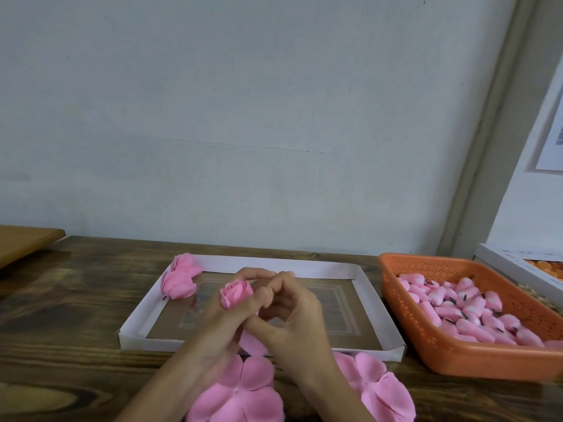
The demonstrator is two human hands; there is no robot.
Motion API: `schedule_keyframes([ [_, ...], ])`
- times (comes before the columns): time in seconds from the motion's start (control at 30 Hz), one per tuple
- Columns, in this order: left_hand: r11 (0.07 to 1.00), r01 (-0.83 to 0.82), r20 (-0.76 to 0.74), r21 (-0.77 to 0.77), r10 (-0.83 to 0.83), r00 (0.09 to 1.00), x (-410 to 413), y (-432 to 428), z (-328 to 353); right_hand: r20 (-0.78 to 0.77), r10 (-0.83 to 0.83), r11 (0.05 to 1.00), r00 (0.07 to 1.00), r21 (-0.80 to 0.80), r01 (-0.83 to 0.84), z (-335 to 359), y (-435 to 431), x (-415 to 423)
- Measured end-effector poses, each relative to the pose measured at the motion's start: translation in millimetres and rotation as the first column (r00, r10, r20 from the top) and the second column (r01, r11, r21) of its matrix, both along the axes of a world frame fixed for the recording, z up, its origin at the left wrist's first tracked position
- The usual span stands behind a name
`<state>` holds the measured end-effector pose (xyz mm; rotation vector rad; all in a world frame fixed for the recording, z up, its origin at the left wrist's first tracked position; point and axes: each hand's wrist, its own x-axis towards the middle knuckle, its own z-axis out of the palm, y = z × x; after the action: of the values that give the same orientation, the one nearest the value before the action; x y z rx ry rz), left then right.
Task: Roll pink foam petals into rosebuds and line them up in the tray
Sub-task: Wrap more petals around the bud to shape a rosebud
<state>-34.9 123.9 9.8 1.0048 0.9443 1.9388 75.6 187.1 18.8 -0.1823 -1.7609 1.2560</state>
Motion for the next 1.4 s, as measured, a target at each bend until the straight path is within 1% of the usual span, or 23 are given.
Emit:
schedule_keyframes([
  [0.07,0.997,-0.068,0.069,-0.035,0.07,0.995,3.6,1.0,1.6,-0.017,-0.033,0.998,0.999,-0.047,0.032,-1.5,-1.5,-1.0],
  [0.13,0.994,-0.093,0.107,-0.055,0.098,0.989,5.2,0.1,2.2,-0.04,-0.067,0.997,0.997,-0.046,0.065,-2.0,-3.7,-2.1],
  [0.23,0.996,-0.086,0.071,-0.038,0.088,0.994,8.7,-3.5,7.4,-0.033,-0.127,0.992,0.991,0.017,0.127,-1.4,-7.2,-3.4],
  [0.3,0.99,-0.12,0.07,-0.075,0.125,0.99,10.1,-5.5,10.8,-0.015,-0.123,0.992,0.992,0.034,0.123,-1.5,-8.6,-3.5],
  [0.4,0.977,-0.191,0.133,-0.093,0.202,0.97,6.1,-2.5,11.6,0.007,-0.144,0.987,0.99,0.079,0.143,-0.1,-8.2,-2.5],
  [0.47,0.975,-0.208,0.179,-0.077,0.219,0.959,0.7,-0.7,10.7,0.02,-0.231,0.963,0.973,0.148,0.226,0.5,-6.9,-0.1],
  [0.53,0.975,-0.212,0.204,-0.07,0.222,0.954,-5.8,0.4,10.8,0.086,-0.365,0.907,0.927,0.258,0.333,-0.2,-3.5,3.2],
  [0.57,0.978,-0.198,0.22,-0.07,0.208,0.953,-9.0,1.3,10.5,0.155,-0.401,0.89,0.903,0.299,0.344,-0.1,-1.9,5.0],
  [0.6,0.981,-0.179,0.239,-0.079,0.193,0.952,-12.1,2.8,10.0,0.248,-0.397,0.898,0.884,0.304,0.318,0.3,-1.3,5.8],
  [0.63,0.982,-0.165,0.263,-0.09,0.183,0.947,-14.9,4.5,9.1,0.347,-0.357,0.924,0.867,0.267,0.273,0.4,-1.2,5.8],
  [0.67,0.983,-0.158,0.298,-0.092,0.179,0.938,-17.1,6.4,8.5,0.428,-0.292,0.954,0.855,0.197,0.227,-0.1,-1.6,4.9],
  [0.7,0.983,-0.164,0.335,-0.082,0.182,0.924,-19.2,8.9,7.5,0.482,-0.229,0.973,0.846,0.122,0.194,-0.9,-2.4,3.9],
  [0.77,0.978,-0.199,0.37,-0.054,0.205,0.906,-22.0,13.4,4.8,0.516,-0.163,0.985,0.841,0.038,0.168,-3.0,-4.1,1.2],
  [0.83,0.977,-0.214,0.355,-0.017,0.206,0.912,-21.1,16.5,2.9,0.494,-0.128,0.987,0.86,-0.02,0.159,-4.3,-4.2,-0.1],
  [0.93,0.971,-0.239,0.313,0.015,0.222,0.924,-20.1,15.2,0.5,0.423,-0.046,0.976,0.905,-0.173,0.131,-2.1,-0.9,1.7],
  [1.0,0.972,-0.232,0.223,-0.02,0.231,0.947,-21.5,9.6,-0.1,0.346,0.031,0.953,0.938,-0.293,0.077,1.0,-1.3,2.9],
  [1.07,0.97,-0.233,0.148,-0.074,0.241,0.959,-21.8,4.1,0.0,0.265,0.068,0.93,0.962,-0.365,0.035,3.4,-4.1,2.7],
  [1.17,0.966,-0.251,0.104,-0.065,0.257,0.961,-18.2,2.9,1.6,0.148,0.02,0.936,0.989,-0.35,0.034,4.0,-7.8,1.6],
  [1.3,0.958,-0.287,0.003,-0.029,0.287,0.958,-11.7,5.0,1.4,0.05,-0.082,0.968,0.995,-0.235,0.091,1.9,-9.2,-1.5],
  [1.4,0.965,-0.262,-0.072,-0.007,0.261,0.963,-8.4,3.0,-0.1,-0.012,-0.075,0.972,0.997,-0.224,0.07,0.4,-11.0,-2.5],
])
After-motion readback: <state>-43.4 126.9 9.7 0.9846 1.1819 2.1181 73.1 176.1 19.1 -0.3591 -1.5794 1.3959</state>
